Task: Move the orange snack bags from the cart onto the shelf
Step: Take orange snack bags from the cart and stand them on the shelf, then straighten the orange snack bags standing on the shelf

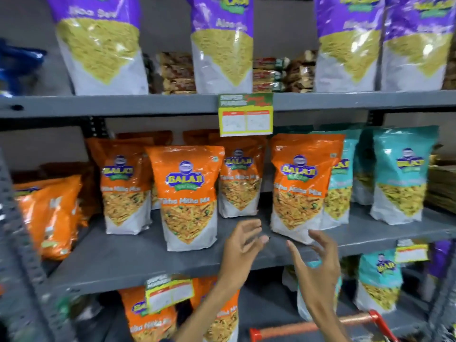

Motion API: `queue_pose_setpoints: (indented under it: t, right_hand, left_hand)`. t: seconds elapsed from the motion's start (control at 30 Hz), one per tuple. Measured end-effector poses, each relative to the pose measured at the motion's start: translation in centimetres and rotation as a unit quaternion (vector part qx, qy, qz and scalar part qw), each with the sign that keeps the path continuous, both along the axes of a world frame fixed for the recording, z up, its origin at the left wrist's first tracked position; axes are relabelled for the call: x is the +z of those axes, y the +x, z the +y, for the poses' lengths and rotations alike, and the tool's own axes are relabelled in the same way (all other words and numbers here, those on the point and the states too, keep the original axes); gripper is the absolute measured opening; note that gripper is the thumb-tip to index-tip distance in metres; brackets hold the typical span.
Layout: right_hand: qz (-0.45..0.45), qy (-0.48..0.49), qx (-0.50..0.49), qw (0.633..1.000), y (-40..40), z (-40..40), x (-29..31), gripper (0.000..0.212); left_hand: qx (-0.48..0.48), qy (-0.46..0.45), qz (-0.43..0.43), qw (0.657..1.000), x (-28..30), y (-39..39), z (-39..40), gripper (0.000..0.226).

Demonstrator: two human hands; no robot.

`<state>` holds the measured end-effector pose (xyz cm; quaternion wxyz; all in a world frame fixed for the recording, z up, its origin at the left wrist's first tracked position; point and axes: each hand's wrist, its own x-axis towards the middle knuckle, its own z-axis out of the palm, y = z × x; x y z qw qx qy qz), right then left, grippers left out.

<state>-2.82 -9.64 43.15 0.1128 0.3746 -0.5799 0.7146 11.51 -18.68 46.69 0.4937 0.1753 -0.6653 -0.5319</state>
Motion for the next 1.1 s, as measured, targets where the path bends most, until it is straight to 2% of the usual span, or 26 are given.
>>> queue_pose_setpoints:
  t: [0.17,0.33,0.47,0.6,0.7,0.8,0.97,1.1]
  right_hand:
    - [0.017,0.005,0.143,0.990,9.1,-1.8,-0.4,0.032]
    - [0.042,0.044,0.281,0.958,20.0,-6.1,1.6,0.028]
    - [0.038,0.038,0.320,0.946,26.0,-11.1,3.5,0.027]
    - [-0.008,0.084,0.367,0.926,28.7,-16.6,4.7,0.037]
    - [-0.025,0.144,0.365,0.919,29.4,-20.5,4.9,0.057]
    - [-0.079,0.174,0.358,0.914,29.8,-23.0,5.6,0.071]
    - [-0.117,0.197,0.345,0.910,29.3,-25.5,6.2,0.091]
    - [-0.126,0.244,0.360,0.891,29.1,-26.3,5.9,0.098]
  left_hand:
    - [0.081,0.002,0.021,0.996,0.0,11.1,2.0,0.019]
    - [0.167,-0.031,0.016,0.985,1.4,22.6,-1.6,0.022]
    - [0.199,-0.033,0.015,0.979,2.1,27.9,-6.1,0.026]
    - [0.222,-0.007,0.019,0.975,2.2,29.3,-11.0,0.037]
    - [0.234,0.047,0.047,0.970,2.5,28.9,-14.1,0.050]
    - [0.274,0.074,0.076,0.956,2.6,27.9,-16.6,0.059]
    - [0.307,0.109,0.027,0.945,1.9,27.5,-20.1,0.066]
    - [0.303,0.142,0.031,0.942,1.4,27.5,-21.8,0.069]
